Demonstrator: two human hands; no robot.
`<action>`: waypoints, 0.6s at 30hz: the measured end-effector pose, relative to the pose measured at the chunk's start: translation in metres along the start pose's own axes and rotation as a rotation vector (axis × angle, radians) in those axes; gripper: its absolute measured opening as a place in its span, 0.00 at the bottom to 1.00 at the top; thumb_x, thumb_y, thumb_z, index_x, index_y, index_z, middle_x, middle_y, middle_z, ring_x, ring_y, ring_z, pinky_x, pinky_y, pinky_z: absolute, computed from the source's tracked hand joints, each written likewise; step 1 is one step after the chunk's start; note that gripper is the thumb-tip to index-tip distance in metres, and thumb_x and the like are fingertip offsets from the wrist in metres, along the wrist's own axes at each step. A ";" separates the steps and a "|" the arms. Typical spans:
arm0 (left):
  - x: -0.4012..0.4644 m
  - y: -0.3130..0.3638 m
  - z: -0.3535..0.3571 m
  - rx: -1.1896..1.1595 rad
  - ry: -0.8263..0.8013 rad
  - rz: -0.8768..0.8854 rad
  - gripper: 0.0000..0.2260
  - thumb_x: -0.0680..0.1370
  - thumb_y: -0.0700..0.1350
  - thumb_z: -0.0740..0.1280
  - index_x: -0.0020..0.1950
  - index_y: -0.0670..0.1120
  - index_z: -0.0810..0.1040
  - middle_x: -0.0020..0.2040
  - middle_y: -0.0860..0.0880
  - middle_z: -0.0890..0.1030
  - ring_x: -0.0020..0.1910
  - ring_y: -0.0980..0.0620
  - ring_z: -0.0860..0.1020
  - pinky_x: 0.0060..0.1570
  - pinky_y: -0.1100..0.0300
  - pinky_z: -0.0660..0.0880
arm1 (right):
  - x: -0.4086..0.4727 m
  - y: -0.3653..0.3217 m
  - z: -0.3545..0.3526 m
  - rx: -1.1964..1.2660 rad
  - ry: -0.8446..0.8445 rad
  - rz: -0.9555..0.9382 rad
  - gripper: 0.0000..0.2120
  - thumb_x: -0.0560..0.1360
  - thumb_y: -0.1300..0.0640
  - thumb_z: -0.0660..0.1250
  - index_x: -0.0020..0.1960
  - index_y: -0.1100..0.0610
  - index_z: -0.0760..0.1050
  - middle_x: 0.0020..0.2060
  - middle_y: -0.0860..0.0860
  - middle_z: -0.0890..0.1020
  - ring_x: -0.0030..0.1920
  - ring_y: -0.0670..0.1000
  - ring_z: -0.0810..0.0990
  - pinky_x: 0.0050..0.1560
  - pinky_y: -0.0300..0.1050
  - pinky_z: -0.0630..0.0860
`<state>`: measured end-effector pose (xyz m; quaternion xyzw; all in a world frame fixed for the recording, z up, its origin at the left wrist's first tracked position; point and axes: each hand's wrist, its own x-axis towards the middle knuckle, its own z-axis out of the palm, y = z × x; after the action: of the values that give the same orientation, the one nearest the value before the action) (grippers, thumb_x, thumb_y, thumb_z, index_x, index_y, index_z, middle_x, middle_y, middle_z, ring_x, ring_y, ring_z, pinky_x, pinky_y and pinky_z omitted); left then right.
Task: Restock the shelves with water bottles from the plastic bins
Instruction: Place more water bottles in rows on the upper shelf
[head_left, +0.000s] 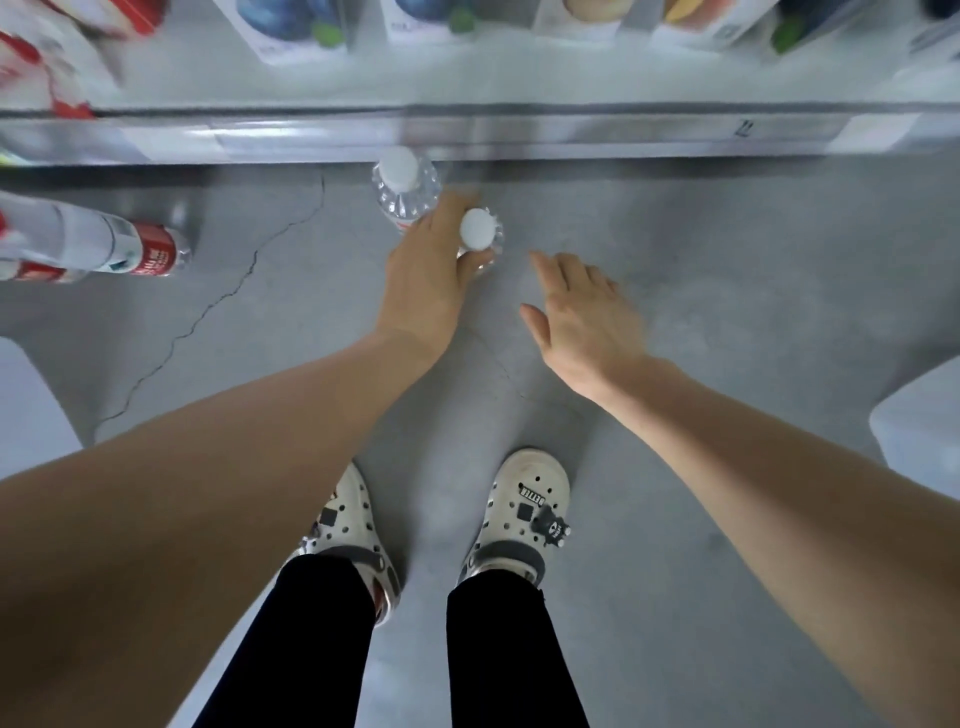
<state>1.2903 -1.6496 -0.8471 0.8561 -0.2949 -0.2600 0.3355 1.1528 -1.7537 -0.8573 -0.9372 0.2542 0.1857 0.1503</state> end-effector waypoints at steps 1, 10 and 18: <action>-0.003 0.006 -0.010 -0.005 -0.010 -0.009 0.14 0.77 0.44 0.68 0.62 0.45 0.74 0.50 0.52 0.78 0.47 0.57 0.72 0.45 0.66 0.64 | -0.006 -0.002 -0.010 0.043 -0.015 0.020 0.24 0.80 0.55 0.60 0.74 0.59 0.63 0.62 0.59 0.73 0.57 0.62 0.74 0.55 0.57 0.71; -0.039 0.164 -0.173 -0.146 -0.181 0.063 0.12 0.78 0.51 0.67 0.59 0.49 0.74 0.49 0.54 0.80 0.49 0.59 0.77 0.49 0.68 0.71 | -0.081 -0.019 -0.164 0.735 -0.431 0.400 0.28 0.76 0.69 0.60 0.71 0.48 0.62 0.53 0.53 0.75 0.51 0.53 0.78 0.49 0.44 0.76; -0.072 0.343 -0.354 -0.271 -0.281 0.059 0.19 0.72 0.57 0.73 0.60 0.54 0.74 0.53 0.59 0.81 0.53 0.61 0.79 0.53 0.67 0.74 | -0.178 -0.081 -0.376 1.064 -0.440 0.292 0.40 0.59 0.55 0.80 0.68 0.55 0.69 0.60 0.53 0.79 0.58 0.53 0.80 0.55 0.53 0.81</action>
<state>1.3546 -1.6576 -0.3531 0.7494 -0.3263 -0.4042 0.4106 1.1552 -1.7536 -0.4335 -0.6278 0.4014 0.2416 0.6216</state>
